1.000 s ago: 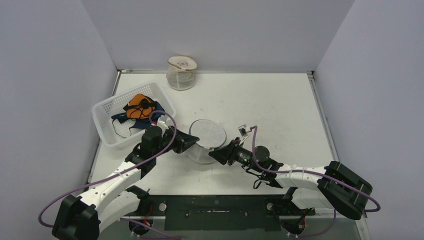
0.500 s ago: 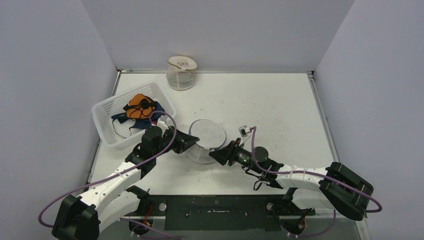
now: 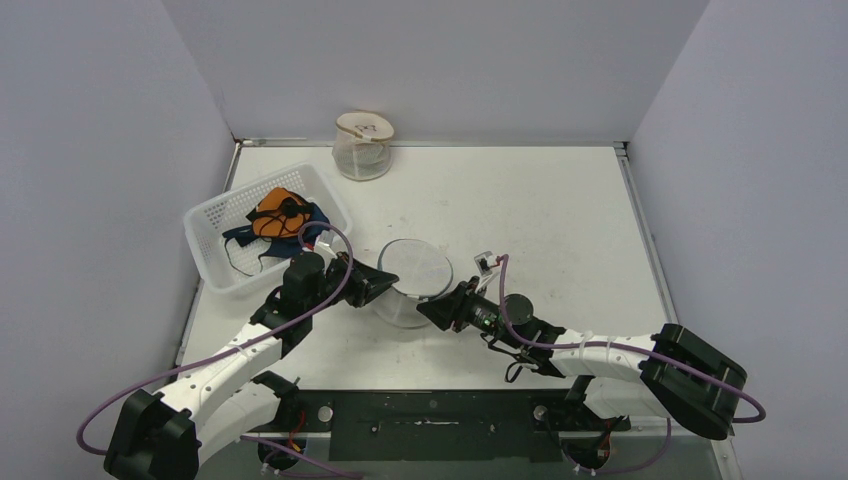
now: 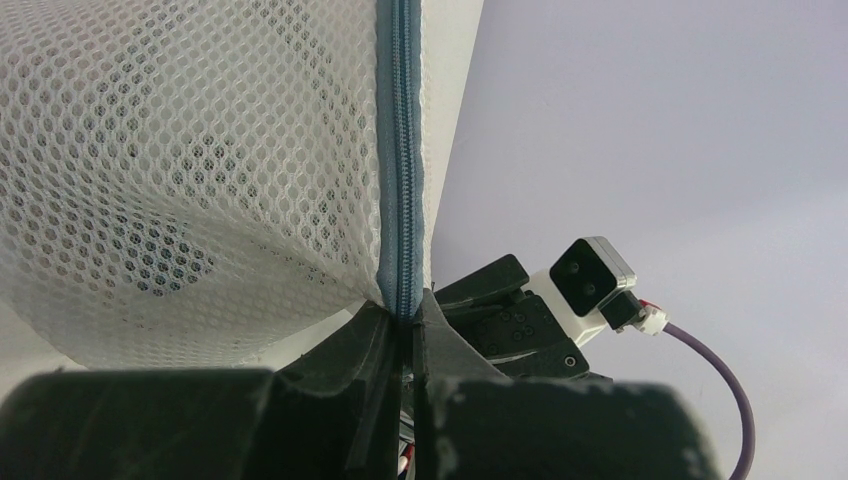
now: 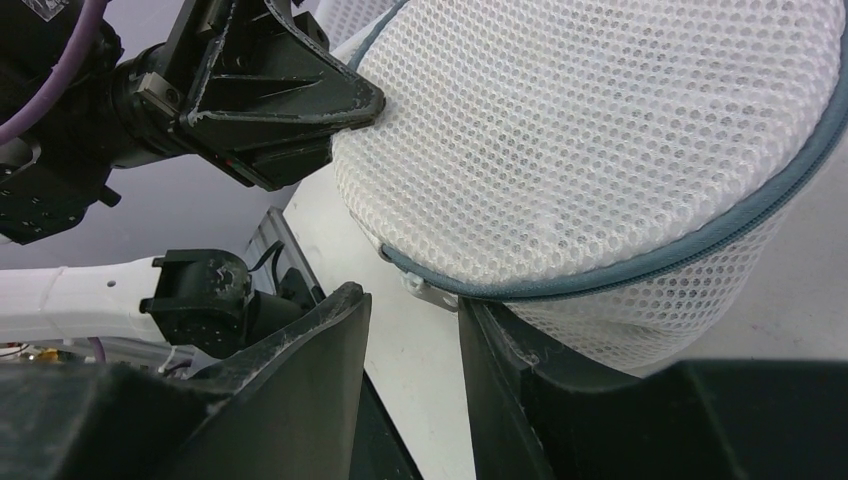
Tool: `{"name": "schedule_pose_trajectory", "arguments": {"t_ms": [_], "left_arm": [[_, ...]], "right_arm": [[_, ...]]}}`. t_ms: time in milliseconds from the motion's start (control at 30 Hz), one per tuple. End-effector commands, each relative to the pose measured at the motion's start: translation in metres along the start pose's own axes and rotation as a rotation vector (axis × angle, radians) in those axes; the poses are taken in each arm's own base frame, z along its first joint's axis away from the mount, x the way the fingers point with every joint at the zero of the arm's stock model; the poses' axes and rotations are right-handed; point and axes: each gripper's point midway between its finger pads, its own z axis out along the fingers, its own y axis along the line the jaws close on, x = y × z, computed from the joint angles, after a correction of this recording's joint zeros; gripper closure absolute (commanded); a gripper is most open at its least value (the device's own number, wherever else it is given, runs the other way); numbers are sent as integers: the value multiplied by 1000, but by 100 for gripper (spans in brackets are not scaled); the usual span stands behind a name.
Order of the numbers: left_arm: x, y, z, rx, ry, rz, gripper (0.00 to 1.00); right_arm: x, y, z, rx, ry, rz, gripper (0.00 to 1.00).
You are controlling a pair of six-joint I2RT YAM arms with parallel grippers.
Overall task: Unzip the laundry bag and remove the bra
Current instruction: Unzip the laundry bag at the center of the board.
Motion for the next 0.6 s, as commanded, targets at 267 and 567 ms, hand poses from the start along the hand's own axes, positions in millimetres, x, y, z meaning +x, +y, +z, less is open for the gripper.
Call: {"name": "schedule_pose_trajectory", "arguments": {"t_ms": [267,567], "left_arm": [[-3,-25,-4,95,-13,35,100],[-2,-24,-4,94,-12,33,100]], "right_arm": [[-22,24,8,-64,-72,-29,66],[-18,16,4,-36,-64,-32,80]]}}
